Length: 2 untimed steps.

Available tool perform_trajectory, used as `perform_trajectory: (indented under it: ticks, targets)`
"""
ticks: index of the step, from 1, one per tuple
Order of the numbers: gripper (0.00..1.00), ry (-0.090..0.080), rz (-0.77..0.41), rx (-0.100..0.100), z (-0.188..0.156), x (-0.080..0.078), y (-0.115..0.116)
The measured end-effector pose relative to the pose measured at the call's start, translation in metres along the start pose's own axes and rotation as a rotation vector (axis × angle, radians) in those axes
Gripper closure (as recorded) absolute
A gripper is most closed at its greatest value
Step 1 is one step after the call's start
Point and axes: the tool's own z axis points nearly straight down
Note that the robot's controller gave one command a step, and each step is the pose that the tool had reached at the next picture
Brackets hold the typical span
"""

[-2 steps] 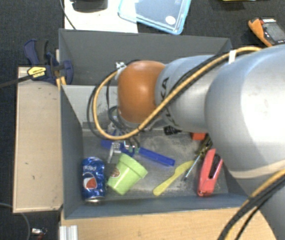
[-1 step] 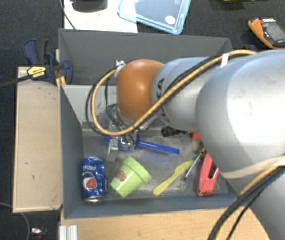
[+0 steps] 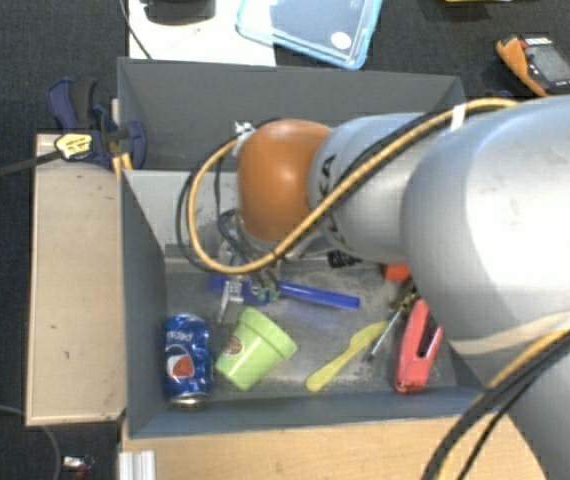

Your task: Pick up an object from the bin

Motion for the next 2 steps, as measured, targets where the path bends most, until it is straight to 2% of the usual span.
perform_trajectory:
  ticks: [1, 2]
  targets:
    - [0.00, 0.002, 0.110, -0.006, 0.0015, -0.0022, 0.0047]
    - [1.00, -0.012, 0.042, -0.007, -0.0041, -0.0050, 0.0027]
